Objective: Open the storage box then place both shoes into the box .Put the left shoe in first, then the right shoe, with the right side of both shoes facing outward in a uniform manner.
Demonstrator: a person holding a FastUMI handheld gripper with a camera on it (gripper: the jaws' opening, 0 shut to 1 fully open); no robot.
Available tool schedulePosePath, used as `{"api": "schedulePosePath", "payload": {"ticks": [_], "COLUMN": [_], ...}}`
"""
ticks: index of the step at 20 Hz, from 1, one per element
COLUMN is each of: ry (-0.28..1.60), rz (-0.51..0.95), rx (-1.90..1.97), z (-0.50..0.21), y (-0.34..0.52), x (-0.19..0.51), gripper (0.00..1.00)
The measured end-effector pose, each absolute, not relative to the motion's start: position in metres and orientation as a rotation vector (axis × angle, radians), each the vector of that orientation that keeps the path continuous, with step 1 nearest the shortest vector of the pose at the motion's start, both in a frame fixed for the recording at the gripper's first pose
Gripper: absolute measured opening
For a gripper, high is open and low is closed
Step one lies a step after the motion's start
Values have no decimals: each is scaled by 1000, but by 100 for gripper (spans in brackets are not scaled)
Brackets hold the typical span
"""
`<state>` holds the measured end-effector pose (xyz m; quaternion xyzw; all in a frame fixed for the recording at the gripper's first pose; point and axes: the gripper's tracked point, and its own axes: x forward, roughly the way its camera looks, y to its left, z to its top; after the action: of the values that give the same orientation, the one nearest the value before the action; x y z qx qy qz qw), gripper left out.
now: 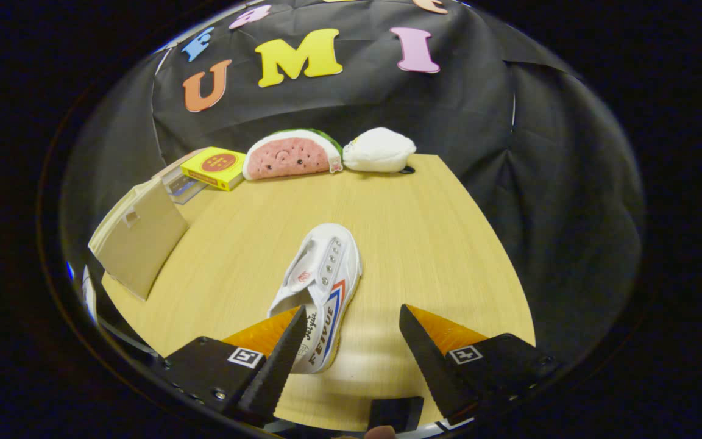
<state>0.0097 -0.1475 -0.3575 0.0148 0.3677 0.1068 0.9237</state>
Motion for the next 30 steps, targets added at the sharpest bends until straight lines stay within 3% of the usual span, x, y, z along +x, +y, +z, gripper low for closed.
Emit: {"api": "schedulePosePath", "payload": {"ticks": [9, 15, 18, 19, 20, 30], "ry": [774, 822, 846, 859, 871, 907], "rz": [233, 235, 137, 92, 81, 36], "rx": [43, 146, 188, 205, 233, 469], "z": [-395, -405, -404, -407, -407, -355], "y": [-131, -120, -129, -135, -135, -84], "x": [58, 65, 72, 72, 71, 43], "gripper": [94, 57, 34, 13, 2, 0]}}
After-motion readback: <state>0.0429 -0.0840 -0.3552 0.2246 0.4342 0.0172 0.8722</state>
